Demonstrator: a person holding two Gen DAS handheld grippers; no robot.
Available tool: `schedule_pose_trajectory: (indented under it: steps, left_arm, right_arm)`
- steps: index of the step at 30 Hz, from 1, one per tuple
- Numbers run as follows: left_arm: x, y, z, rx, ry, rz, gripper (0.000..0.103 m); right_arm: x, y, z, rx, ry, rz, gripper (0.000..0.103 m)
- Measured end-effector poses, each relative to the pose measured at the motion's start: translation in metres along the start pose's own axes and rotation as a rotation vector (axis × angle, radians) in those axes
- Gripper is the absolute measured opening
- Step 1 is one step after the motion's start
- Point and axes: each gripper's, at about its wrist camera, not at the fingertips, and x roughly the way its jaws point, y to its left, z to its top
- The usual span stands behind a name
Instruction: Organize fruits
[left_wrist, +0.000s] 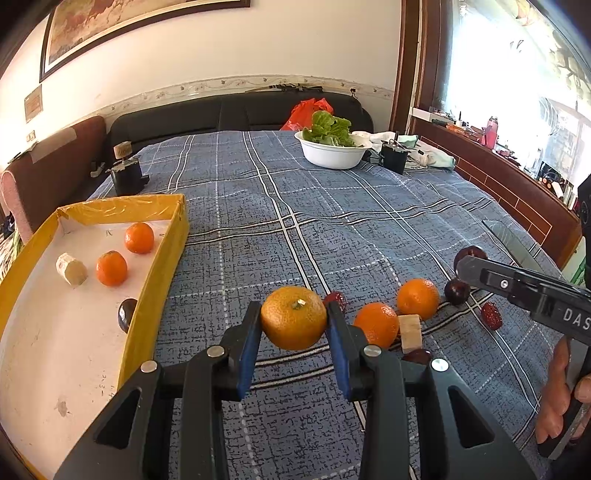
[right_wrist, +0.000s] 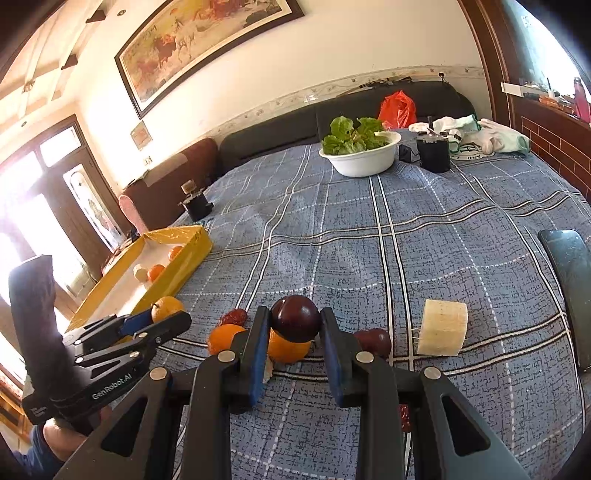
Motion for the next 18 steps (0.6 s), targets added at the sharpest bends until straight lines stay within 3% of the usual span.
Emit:
schedule_pose_trajectory:
  steps: [8,18]
  left_arm:
    - [0.001,0.001,-0.002,-0.006,-0.001,-0.022,0.033]
    - [-0.007,-0.001,-0.005,0.000,-0.035,0.001,0.033]
  right_arm:
    - [-0.008,0.009,-0.003,0.023,-0.019,0.023,0.030]
    - [-0.008,0.039,-0.020,-0.075,-0.027,0.039,0.030]
